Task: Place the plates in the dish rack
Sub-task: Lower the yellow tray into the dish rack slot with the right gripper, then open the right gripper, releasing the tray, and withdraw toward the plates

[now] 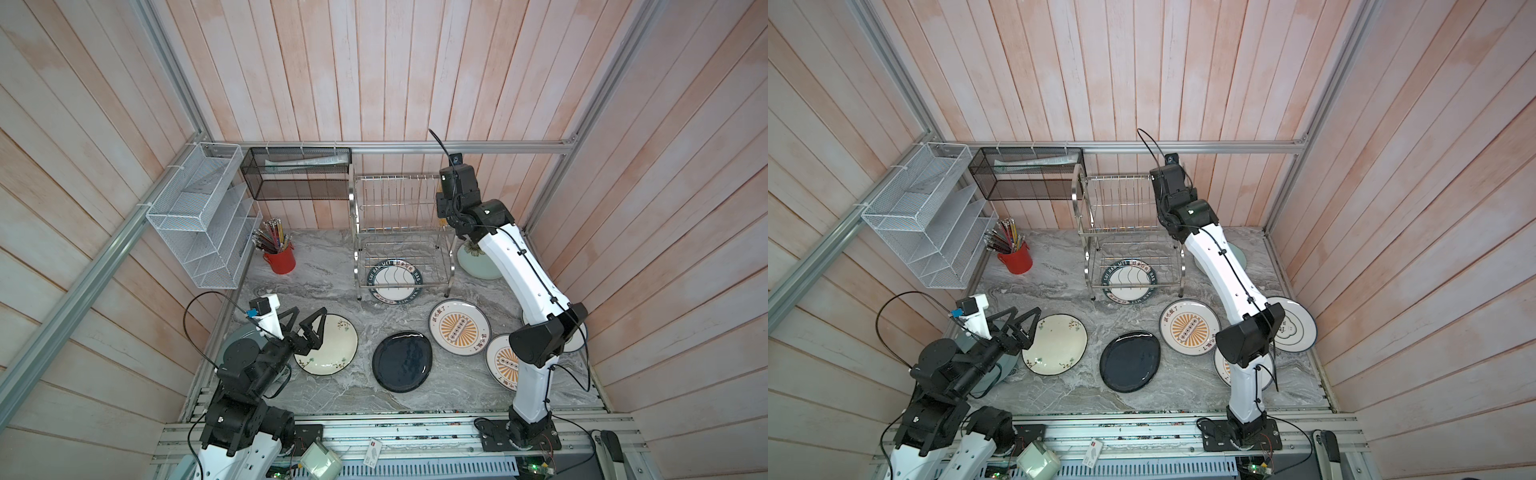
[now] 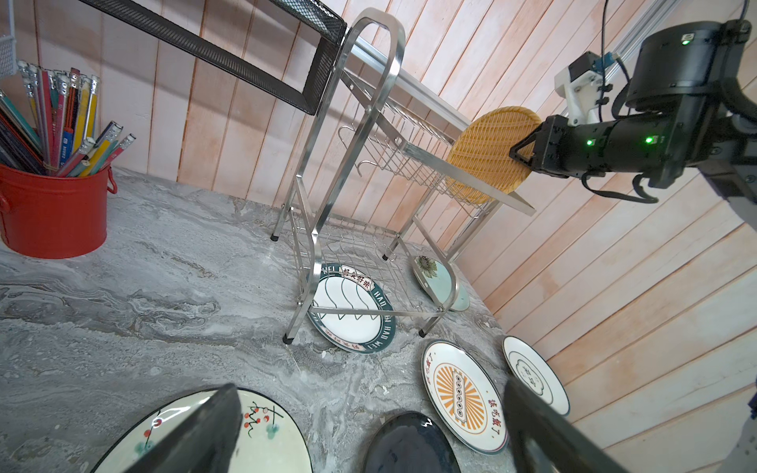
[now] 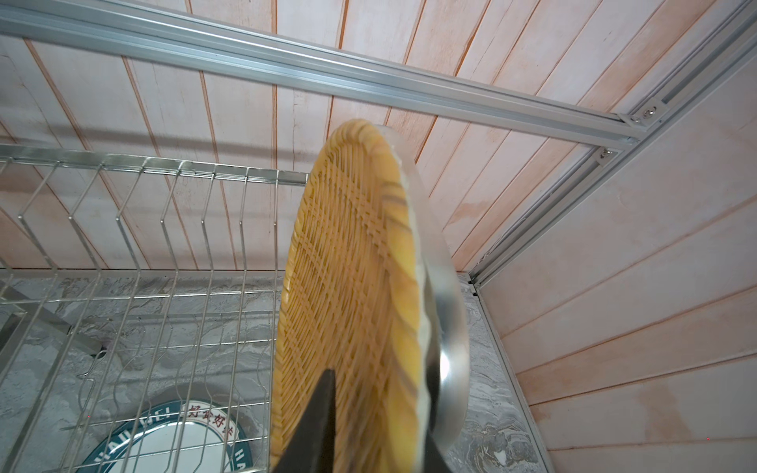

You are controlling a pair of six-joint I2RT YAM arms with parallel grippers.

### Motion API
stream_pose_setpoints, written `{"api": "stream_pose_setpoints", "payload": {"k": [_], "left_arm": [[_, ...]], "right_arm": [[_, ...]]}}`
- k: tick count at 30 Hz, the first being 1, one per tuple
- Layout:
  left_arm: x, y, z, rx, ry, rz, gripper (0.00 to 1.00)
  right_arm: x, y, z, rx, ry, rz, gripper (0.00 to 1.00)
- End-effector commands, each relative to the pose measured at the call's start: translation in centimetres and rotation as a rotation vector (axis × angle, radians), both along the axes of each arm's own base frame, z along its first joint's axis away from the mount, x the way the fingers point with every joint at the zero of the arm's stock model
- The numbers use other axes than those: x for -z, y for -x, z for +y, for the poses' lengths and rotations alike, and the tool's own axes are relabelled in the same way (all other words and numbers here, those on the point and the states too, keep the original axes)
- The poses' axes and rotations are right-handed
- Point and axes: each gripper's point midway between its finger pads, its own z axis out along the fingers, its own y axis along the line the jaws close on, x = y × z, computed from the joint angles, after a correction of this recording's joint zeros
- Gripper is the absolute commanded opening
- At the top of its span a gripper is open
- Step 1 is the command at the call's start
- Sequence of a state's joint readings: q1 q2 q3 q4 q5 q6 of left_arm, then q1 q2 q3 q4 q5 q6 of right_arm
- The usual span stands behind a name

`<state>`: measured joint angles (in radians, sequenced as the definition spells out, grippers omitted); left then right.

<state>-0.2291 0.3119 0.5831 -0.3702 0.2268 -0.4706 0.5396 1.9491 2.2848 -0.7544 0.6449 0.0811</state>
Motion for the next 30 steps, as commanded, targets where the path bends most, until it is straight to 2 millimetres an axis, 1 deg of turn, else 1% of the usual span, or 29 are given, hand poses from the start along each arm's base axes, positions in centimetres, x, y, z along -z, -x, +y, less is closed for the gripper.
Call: {"api": "stream_pose_setpoints", "payload": {"k": [1, 4, 8, 15, 16, 21, 24, 28, 30], "left_arm": [[0.2, 0.0, 0.0, 0.002, -0.015, -0.013, 1.00], [0.2, 0.0, 0.0, 0.002, -0.015, -0.013, 1.00], [0.2, 0.0, 0.1, 0.000, -0.015, -0.012, 1.00], [0.2, -0.1, 0.1, -0.004, -0.015, -0.010, 1.00], [0.3, -0.1, 0.1, -0.003, -0.015, -0.009, 1.00], [0.3, -0.1, 0.1, -0.004, -0.015, -0.009, 1.00], [0.3, -0.1, 0.1, -0.003, -0.016, -0.009, 1.00], [0.2, -0.1, 0.1, -0.002, -0.016, -0.010, 1.00], [0.3, -0.1, 0.1, -0.002, -0.016, -0.008, 1.00]], "right_arm": [[-1.7, 0.6, 0.0, -0.049, 0.013, -0.046, 0.21], [-1.5, 0.6, -0.1, -0.076, 0.031, -0.047, 0.21], [-1.2, 0.4, -0.8, -0.080, 0.018, -0.034, 0.21], [-1.0, 0.0, -1.1, -0.079, 0.013, -0.017, 0.32], [-1.1, -0.1, -1.2, -0.076, 0.012, -0.018, 0.35], [-1.9, 0.0, -1.2, -0.079, -0.001, -0.030, 0.44], [-2.6, 0.2, -1.2, -0.088, -0.016, -0.041, 0.48], [-4.1, 0.8, -1.0, -0.110, -0.049, -0.069, 0.59], [-5.0, 1.2, -0.6, -0.138, -0.074, -0.083, 0.62]]}}
